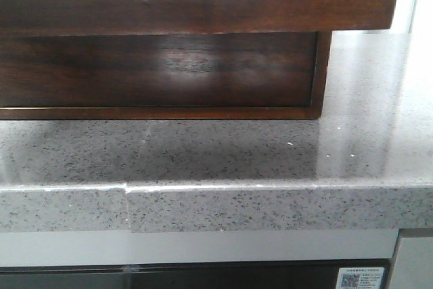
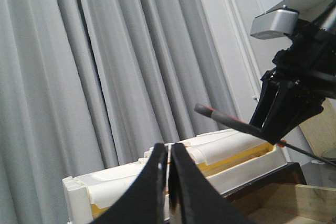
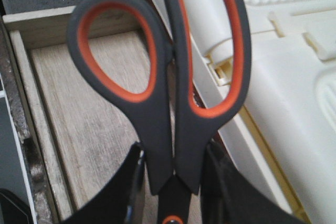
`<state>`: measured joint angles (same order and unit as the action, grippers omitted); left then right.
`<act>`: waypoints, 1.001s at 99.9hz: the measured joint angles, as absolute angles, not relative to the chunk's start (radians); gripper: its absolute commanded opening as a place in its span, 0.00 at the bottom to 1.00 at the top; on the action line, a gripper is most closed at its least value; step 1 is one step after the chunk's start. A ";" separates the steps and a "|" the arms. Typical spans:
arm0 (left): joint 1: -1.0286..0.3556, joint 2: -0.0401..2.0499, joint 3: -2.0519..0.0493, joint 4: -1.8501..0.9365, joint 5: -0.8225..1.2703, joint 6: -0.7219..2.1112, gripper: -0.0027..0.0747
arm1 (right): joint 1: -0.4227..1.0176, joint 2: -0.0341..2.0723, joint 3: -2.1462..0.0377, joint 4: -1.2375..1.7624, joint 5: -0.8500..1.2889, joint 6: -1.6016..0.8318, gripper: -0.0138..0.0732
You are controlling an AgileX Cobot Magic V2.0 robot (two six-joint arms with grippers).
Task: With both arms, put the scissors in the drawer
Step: 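Lift the scissors with the right gripper and carry them over the drawer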
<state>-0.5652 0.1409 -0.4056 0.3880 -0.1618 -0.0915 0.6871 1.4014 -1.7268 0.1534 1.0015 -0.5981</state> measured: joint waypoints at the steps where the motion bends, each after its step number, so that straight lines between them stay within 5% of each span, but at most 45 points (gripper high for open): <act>1: -0.565 0.141 -0.406 0.388 -0.162 -0.091 0.01 | 0.692 1.403 -1.727 0.153 1.004 -0.601 0.09; 100: -0.565 0.141 -0.406 0.388 -0.162 -0.091 0.01 | 0.776 1.631 -1.727 0.058 1.114 -0.671 0.09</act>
<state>-0.5652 0.1409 -0.4056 0.3880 -0.1618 -0.0915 0.7763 1.6314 -1.7268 0.0577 1.1139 -0.6713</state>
